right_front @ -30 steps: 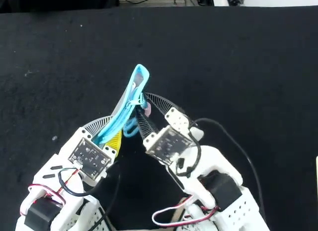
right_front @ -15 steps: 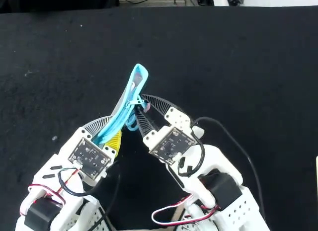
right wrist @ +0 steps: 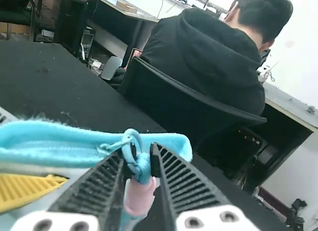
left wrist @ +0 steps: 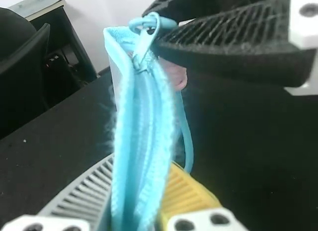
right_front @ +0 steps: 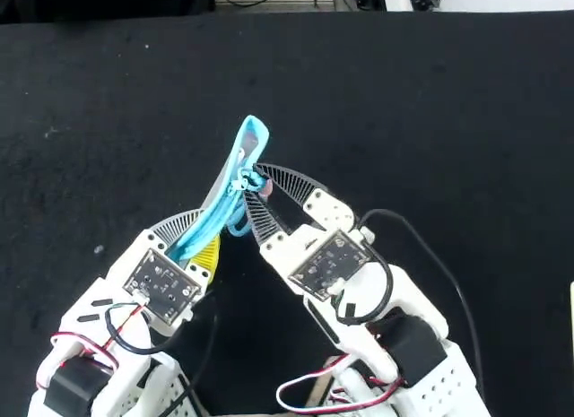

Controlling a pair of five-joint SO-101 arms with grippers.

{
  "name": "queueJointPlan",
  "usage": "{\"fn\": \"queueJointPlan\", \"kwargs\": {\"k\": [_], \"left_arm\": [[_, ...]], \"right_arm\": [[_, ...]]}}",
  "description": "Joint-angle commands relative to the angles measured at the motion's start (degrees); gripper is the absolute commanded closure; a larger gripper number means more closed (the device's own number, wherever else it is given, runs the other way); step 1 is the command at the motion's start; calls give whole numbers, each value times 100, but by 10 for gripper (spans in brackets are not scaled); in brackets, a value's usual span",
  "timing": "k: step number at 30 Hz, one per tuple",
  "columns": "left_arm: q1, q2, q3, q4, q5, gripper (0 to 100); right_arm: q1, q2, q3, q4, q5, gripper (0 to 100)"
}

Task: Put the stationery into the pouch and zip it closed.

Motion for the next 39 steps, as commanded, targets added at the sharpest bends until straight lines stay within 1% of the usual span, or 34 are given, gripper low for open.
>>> {"fn": "queueJointPlan", "kwargs": {"k": [1, 10, 12, 15, 17, 20, 26, 36, 39], "left_arm": [[-57, 26, 48, 18, -35, 970], [-57, 26, 48, 18, -35, 970], [-57, 26, 48, 18, -35, 970], [-66, 26, 40, 167, -35, 970], [-66, 18, 31, 220, -35, 970], [-110, 18, 40, 220, -35, 970], [-110, 18, 40, 220, -26, 970], [-110, 18, 40, 220, -9, 971], [-110, 18, 40, 220, -9, 971]], "right_arm": [[-35, 57, -391, 88, -88, 962], [0, 189, -391, 44, -79, 970], [220, 277, -444, 0, -114, 989], [800, 400, -435, -396, -158, 988], [1134, 558, -426, -642, -475, 988], [1380, 927, -470, -844, -826, 988], [1415, 1622, -479, -1222, -897, 988], [1442, 2088, -479, -1697, -870, 988], [1644, 2334, -549, -1908, -879, 988]]}}
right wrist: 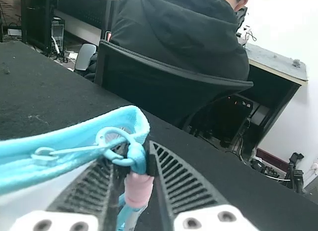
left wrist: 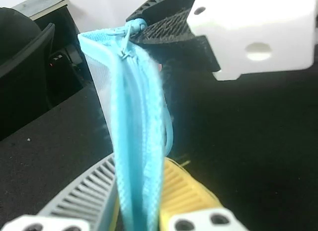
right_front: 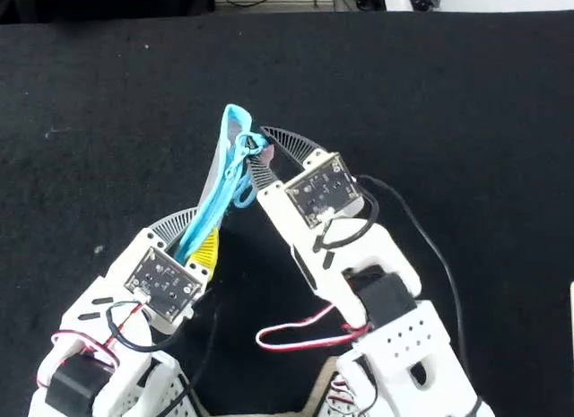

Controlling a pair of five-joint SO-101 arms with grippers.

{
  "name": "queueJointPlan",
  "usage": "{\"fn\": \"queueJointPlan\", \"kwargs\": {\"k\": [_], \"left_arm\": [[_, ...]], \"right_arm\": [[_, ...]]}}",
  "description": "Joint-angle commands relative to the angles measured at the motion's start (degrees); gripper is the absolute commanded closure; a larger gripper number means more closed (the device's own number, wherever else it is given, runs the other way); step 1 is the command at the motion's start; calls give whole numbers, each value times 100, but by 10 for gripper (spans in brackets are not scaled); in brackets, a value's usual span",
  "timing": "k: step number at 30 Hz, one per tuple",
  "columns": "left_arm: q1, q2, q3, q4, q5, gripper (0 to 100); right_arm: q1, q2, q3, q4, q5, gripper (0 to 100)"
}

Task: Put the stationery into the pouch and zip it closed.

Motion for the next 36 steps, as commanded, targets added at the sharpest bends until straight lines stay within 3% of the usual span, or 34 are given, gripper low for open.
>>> {"fn": "queueJointPlan", "kwargs": {"k": [1, 14, 22, 32, 36], "left_arm": [[-75, 18, 48, 141, 9, 971], [-31, 18, 48, 132, 9, 971], [-31, 18, 31, 132, 9, 971], [-22, 18, 22, 105, 9, 971], [-22, 18, 48, 97, 9, 971]], "right_arm": [[703, 435, -602, -325, -70, 988], [1029, 1859, -1921, -264, -35, 988], [1653, 3099, -2844, -220, -44, 988], [1644, 3046, -2448, -202, -26, 987], [1301, 2598, -2545, 888, -26, 907]]}}
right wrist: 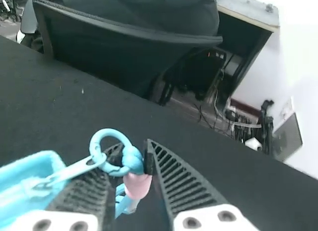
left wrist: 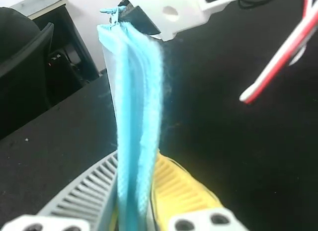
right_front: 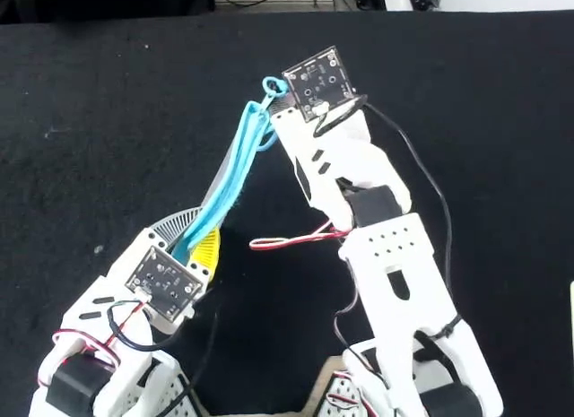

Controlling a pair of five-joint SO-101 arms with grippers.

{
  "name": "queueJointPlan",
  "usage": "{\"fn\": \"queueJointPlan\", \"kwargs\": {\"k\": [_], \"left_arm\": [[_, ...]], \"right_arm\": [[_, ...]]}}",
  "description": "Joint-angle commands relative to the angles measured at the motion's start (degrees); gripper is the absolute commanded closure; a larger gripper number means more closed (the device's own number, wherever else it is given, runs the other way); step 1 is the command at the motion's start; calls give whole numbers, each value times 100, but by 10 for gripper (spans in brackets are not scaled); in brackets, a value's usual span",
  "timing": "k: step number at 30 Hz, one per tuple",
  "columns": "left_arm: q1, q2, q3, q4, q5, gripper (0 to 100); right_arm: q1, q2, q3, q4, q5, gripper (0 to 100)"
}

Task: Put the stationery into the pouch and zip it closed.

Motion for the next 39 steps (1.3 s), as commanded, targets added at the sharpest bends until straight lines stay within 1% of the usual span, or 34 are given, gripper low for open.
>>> {"fn": "queueJointPlan", "kwargs": {"k": [1, 3, 5, 8, 11, 13, 15, 18, 21, 25, 28, 31, 34, 36, 39], "left_arm": [[-31, 18, 31, 105, 9, 971], [-66, 18, 31, 105, 9, 971], [-75, 18, 31, 88, -9, 971], [-75, 18, 40, -53, -18, 971], [-75, 18, 40, -97, -18, 971], [-84, 18, 40, -97, -18, 971], [-92, 18, 40, -97, -18, 971], [-532, 18, -22, -264, -26, 971], [-1349, 53, 13, -765, -18, 971], [-2299, 70, 145, -1591, 9, 971], [-2782, 79, 163, -2365, 9, 971], [-2835, 176, 356, -3138, 0, 971], [-2721, 580, 822, -4062, -26, 971], [-2607, 1029, 1174, -4730, -26, 971], [-2281, 1952, 1455, -5618, -26, 970]], "right_arm": [[149, -558, -356, 1152, -26, 858], [-141, -980, -479, 2040, -26, 778], [-360, -1411, -585, 2655, -26, 747], [-571, -2141, -725, 3051, -26, 766], [-571, -2905, -813, 3332, -26, 791], [-440, -3292, -708, 3543, -26, 806], [-105, -3512, -347, 3622, -26, 824], [422, -3574, 365, 3525, -26, 875], [809, -3574, 1103, 3244, -70, 982], [897, -3574, 2053, 2673, -79, 985], [888, -3609, 2668, 2171, -88, 987], [897, -3609, 3178, 1688, -97, 985], [914, -3609, 3626, 1257, -695, 984], [932, -3609, 3855, 985, -1020, 984], [923, -3609, 4048, 774, -1134, 983]]}}
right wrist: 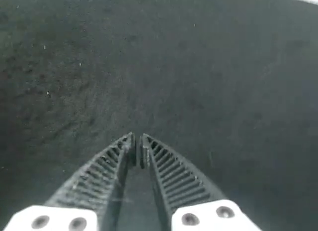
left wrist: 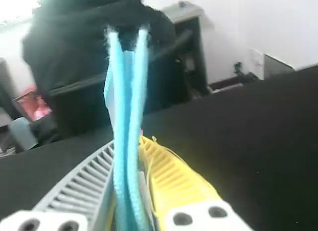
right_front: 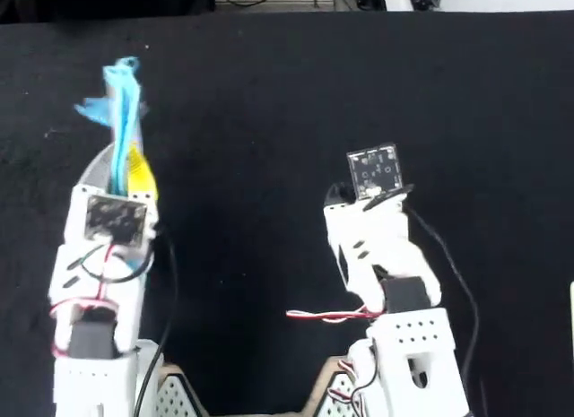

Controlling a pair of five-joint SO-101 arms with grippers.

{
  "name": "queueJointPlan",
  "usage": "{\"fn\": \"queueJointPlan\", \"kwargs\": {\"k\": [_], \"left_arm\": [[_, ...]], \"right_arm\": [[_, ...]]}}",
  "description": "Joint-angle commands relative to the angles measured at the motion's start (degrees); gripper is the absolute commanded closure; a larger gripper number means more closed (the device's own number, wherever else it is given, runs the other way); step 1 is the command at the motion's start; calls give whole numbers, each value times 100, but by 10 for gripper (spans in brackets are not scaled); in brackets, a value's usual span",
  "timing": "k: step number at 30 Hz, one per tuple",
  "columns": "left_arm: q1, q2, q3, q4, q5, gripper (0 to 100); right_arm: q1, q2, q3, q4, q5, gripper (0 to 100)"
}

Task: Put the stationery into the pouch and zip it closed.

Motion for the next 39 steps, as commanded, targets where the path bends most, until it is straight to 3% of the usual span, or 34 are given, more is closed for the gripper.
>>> {"fn": "queueJointPlan", "kwargs": {"k": [1, 5, 11, 17, 28, 32, 39], "left_arm": [[479, 1310, 66, -1477, -35, 970], [1095, 3033, -268, -2075, -26, 968], [1789, 5697, -1631, -2084, 70, 966], [1868, 7314, -2686, -1662, 1380, 833], [1815, 6602, -5244, 2145, 1415, 834], [1622, 6066, -5648, 2523, 1011, 833], [673, 5556, -5270, 2593, 862, 833]], "right_arm": [[123, -127, 75, -360, -132, 983], [114, -127, 277, -536, -123, 983], [97, -127, 585, -985, -123, 983], [97, -127, 593, -985, -123, 983], [97, -127, 593, -985, -123, 983], [97, -127, 602, -976, -123, 983], [97, -127, 602, -967, -123, 983]]}}
